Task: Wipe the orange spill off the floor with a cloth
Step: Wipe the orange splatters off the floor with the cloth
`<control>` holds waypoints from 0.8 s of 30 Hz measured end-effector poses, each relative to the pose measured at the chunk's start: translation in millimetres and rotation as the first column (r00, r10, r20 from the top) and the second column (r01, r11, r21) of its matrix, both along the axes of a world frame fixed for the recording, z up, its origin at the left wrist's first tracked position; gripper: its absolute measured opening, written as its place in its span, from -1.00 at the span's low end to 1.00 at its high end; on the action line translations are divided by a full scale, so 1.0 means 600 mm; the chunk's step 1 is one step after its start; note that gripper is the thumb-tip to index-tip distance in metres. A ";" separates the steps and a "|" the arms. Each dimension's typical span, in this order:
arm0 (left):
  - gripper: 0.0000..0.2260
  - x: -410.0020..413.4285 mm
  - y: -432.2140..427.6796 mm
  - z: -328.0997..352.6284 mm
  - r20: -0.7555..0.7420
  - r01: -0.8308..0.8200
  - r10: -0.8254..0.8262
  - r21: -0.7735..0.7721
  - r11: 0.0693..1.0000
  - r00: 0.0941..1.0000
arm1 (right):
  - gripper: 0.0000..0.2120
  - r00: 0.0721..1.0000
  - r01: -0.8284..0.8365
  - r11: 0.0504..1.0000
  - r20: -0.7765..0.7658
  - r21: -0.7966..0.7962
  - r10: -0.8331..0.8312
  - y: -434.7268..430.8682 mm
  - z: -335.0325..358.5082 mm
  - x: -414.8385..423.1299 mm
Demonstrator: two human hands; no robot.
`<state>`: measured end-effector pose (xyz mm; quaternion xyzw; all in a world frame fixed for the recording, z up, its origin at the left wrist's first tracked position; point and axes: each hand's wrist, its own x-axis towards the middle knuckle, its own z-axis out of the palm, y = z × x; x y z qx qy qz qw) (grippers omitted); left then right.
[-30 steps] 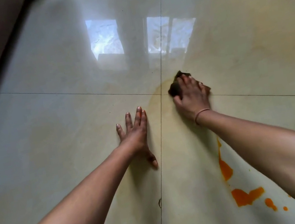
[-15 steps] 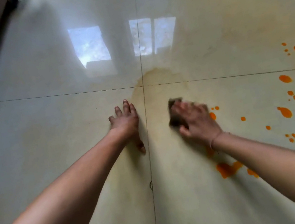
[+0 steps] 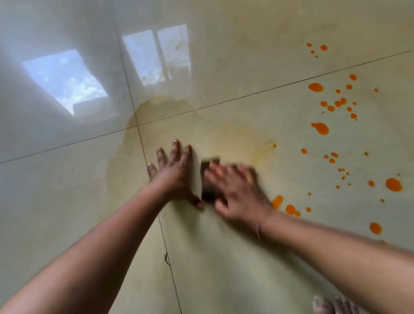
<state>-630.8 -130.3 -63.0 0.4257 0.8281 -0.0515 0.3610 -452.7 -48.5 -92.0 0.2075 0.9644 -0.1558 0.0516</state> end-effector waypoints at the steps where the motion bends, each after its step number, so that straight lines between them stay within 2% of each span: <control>1: 0.37 0.001 0.002 0.003 0.006 0.000 0.000 0.002 1.000 1.000 | -0.29 0.993 -0.119 0.992 0.005 -0.033 0.120 -0.034 0.005 0.062; 3: 0.37 0.008 0.003 0.010 0.010 -0.012 0.012 -0.004 1.000 1.000 | -0.27 0.980 -0.198 0.980 0.006 0.003 0.198 -0.020 0.005 0.153; 4: 0.38 0.008 0.005 0.013 0.001 -0.015 0.015 -0.008 1.000 1.000 | -0.28 0.991 -0.132 0.991 -0.001 0.028 0.132 0.011 0.000 0.164; 5: 0.38 0.008 0.007 0.016 -0.001 -0.019 0.019 -0.017 1.000 1.000 | -0.30 1.000 0.007 0.999 0.015 0.039 -0.007 0.044 0.002 0.150; 7: 0.37 0.017 0.015 0.017 -0.033 0.008 -0.009 -0.019 1.000 0.999 | -0.31 0.952 0.306 0.951 0.019 0.041 -0.306 0.075 0.004 0.081; 8: 0.36 0.021 0.020 0.018 -0.073 0.052 -0.052 -0.006 0.999 0.996 | -0.31 0.944 0.329 0.944 -0.003 0.032 -0.329 0.054 0.000 0.056; 9: 0.34 0.030 0.024 0.022 -0.104 0.106 -0.105 0.000 0.994 0.989 | -0.31 0.965 0.262 0.964 -0.014 0.036 -0.261 0.013 -0.005 0.052; 11: 0.29 0.042 0.030 0.026 -0.102 0.206 -0.205 0.002 0.979 0.974 | -0.28 1.000 -0.014 1.000 0.017 0.007 0.014 -0.074 -0.002 0.107; 13: 0.26 0.053 0.035 0.027 -0.028 0.242 -0.243 -0.031 0.970 0.970 | -0.26 0.992 -0.126 0.992 0.014 0.011 0.126 -0.068 0.007 0.196; 14: 0.27 0.059 0.037 0.028 0.002 0.234 -0.234 -0.048 0.971 0.972 | -0.27 0.997 -0.071 0.996 -0.012 0.060 0.071 -0.032 0.001 0.220; 15: 0.27 0.064 0.039 0.026 0.018 0.208 -0.207 -0.053 0.977 0.978 | -0.29 0.997 0.072 0.994 -0.001 0.079 -0.072 0.011 0.002 0.222; 17: 0.28 0.081 0.046 0.022 0.048 0.139 -0.137 -0.050 0.989 0.989 | -0.31 0.903 0.427 0.901 0.020 0.076 -0.429 0.077 0.004 0.174; 18: 0.29 0.089 0.050 0.019 0.050 0.115 -0.113 -0.043 0.992 0.992 | -0.31 0.864 0.502 0.863 0.003 0.060 -0.503 0.076 0.003 0.144; 19: 0.30 0.094 0.053 0.019 0.043 0.100 -0.098 -0.040 0.994 0.994 | -0.31 0.877 0.480 0.875 -0.031 0.065 -0.479 0.050 -0.002 0.129; 20: 0.31 0.097 0.052 0.020 0.034 0.090 -0.089 -0.041 0.995 0.995 | -0.30 0.925 0.381 0.923 -0.028 0.062 -0.380 0.009 -0.007 0.132; 22: 0.32 0.097 0.052 0.021 0.018 0.097 -0.096 -0.036 0.995 0.995 | -0.27 0.995 0.102 0.994 0.020 0.028 -0.102 -0.069 -0.003 0.202; 23: 0.32 0.096 0.050 0.021 0.006 0.101 -0.101 -0.034 0.994 0.995 | -0.25 0.999 0.028 0.999 0.033 0.026 -0.029 -0.074 0.003 0.241; 24: 0.32 0.097 0.050 0.024 -0.010 0.112 -0.112 -0.037 0.993 0.994 | -0.25 1.000 0.021 0.999 0.006 0.041 -0.022 -0.053 0.001 0.267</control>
